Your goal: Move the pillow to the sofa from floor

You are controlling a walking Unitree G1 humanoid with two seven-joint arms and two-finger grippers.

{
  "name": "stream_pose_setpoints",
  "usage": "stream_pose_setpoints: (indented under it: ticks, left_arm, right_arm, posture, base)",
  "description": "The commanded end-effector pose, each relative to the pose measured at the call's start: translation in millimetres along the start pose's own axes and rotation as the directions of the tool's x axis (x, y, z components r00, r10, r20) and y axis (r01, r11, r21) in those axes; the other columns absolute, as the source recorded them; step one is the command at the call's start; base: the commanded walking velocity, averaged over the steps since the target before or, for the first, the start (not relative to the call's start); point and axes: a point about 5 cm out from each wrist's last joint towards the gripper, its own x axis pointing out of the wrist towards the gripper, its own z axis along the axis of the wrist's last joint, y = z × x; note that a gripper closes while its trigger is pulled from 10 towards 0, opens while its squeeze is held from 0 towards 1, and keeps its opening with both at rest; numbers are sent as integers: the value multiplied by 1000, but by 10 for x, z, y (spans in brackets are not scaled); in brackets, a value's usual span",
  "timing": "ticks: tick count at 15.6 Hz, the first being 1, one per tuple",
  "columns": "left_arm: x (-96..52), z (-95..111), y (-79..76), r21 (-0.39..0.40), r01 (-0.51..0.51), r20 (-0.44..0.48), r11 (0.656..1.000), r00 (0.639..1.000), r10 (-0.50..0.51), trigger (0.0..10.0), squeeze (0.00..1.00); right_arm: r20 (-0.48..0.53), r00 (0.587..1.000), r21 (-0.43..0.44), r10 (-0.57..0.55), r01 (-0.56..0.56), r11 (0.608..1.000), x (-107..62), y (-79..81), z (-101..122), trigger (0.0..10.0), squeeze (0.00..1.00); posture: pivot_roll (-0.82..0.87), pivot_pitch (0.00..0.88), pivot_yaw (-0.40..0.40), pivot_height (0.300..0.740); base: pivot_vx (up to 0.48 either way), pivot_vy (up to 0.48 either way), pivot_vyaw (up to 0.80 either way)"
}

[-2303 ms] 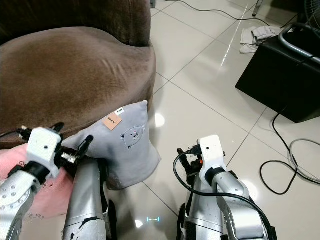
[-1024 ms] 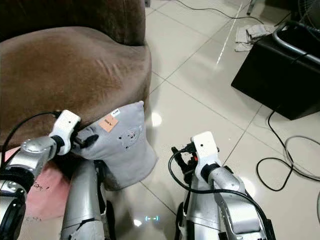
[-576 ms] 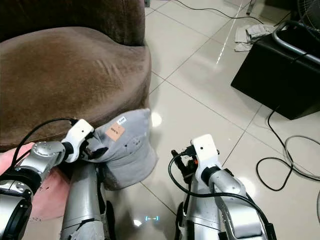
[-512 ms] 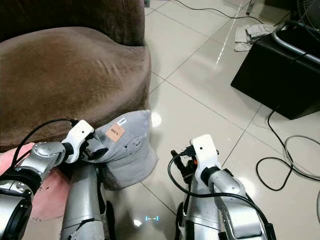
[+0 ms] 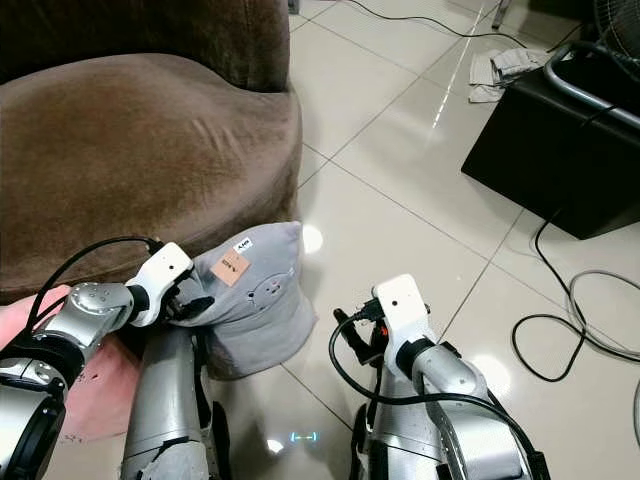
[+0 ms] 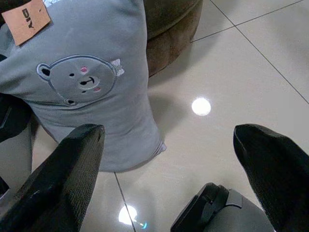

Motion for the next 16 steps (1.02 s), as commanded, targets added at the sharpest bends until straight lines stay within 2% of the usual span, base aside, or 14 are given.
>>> stream_pose_setpoints:
  ticks: [1, 8, 12, 16]
  left_arm:
    - [8, -159, -81, -30, 33, -59, 999, 998, -34, 0, 0]
    - [-1, -172, -79, -71, 37, -43, 997, 998, -40, 0, 0]
    - [18, -138, -86, -115, 14, 6, 993, 1000, -13, 0, 0]
    - [19, -137, -100, -132, 33, 21, 991, 999, -30, 0, 0]
  right_arm:
    - [-15, 1000, 8, 13, -13, 1000, -23, 31, -34, 10000, 0]
    - [-9, 1000, 8, 21, -21, 1000, 19, 32, -17, 10000, 0]
    - [-4, 1000, 24, 16, -15, 1000, 56, 60, -23, 10000, 0]
    - [3, 1000, 28, 13, -13, 1000, 114, 48, -15, 10000, 0]
  posture:
    - [20, 221, 6, 480]
    - [27, 206, 3, 480]
    - [37, 192, 7, 480]
    - [48, 167, 18, 480]
  base:
    - [0, 0, 0]
    - [0, 0, 0]
    - [0, 0, 0]
    - [0, 0, 0]
